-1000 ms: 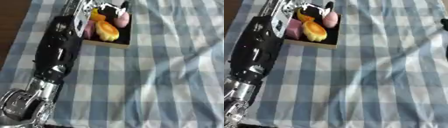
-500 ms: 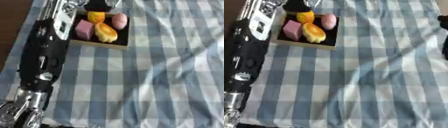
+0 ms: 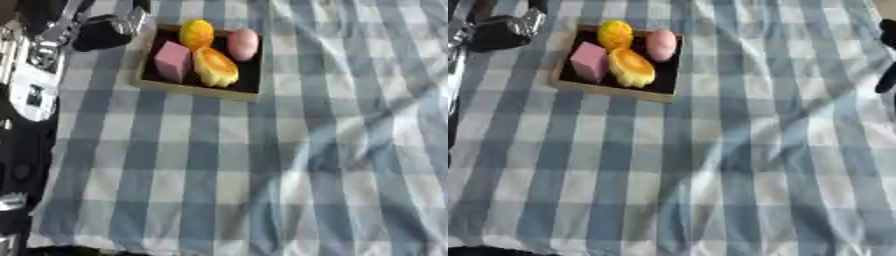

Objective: Pick up objects on the table and place them in the box.

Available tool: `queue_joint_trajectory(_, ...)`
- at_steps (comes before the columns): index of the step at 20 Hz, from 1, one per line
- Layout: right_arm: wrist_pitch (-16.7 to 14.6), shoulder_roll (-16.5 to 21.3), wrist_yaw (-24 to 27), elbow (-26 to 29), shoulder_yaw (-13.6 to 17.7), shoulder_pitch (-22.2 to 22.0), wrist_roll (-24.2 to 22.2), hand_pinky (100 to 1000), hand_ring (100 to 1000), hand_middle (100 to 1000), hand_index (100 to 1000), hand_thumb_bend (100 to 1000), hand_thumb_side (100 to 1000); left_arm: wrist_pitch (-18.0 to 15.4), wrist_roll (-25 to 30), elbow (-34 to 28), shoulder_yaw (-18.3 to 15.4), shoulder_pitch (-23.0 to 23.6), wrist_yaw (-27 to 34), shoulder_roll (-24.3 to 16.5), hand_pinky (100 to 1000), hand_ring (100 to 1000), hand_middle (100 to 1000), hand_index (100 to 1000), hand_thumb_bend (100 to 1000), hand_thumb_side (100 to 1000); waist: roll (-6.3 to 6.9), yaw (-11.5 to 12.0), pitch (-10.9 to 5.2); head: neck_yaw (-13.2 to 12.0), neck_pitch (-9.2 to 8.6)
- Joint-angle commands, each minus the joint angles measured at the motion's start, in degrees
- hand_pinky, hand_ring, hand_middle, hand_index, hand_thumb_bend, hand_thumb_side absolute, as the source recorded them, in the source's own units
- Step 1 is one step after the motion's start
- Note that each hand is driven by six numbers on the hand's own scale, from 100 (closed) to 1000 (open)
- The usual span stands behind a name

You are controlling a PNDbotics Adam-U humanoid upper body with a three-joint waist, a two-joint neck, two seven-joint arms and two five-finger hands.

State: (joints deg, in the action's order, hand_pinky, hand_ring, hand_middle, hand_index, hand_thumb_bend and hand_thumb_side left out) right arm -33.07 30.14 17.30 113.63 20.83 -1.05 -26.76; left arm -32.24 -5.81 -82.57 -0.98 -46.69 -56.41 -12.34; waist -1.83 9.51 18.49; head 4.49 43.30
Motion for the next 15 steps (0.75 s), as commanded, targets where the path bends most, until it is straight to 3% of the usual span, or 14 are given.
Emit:
queue_joint_trajectory(1, -2.4, -0.1, 2.5, 1.0, 0.3, -0.2, -0.2, 1000, 1000, 521, 988, 100, 470, 0.4, -2.7, -3.1, -1.0, 1.8, 2.7, -0.9, 736, 793, 732, 859, 100, 596, -0.57, 0.1, -1.67, 0.0, -0.31)
queue_joint_trajectory(9, -2.0, -4.3, 6.9, 1.0, -0.1, -1.5, -3.1, 1000, 1000, 461, 972, 100, 470, -2.8, -9.3, -3.9, -0.2, 12.6, 9.3, -2.2, 726, 789, 726, 868, 100, 581, -0.66, -0.2, -2.17, -1.5, 0.42)
queue_joint_trajectory(15, -2.2, -6.2, 7.8, 1.0, 0.2, -2.4, -5.9, 1000, 1000, 451, 980, 100, 470, -3.5, -14.3, -8.0, 2.0, 20.8, 14.4, -3.3, 723, 786, 723, 874, 100, 572, -0.89, -0.7, -2.72, -2.1, 0.80)
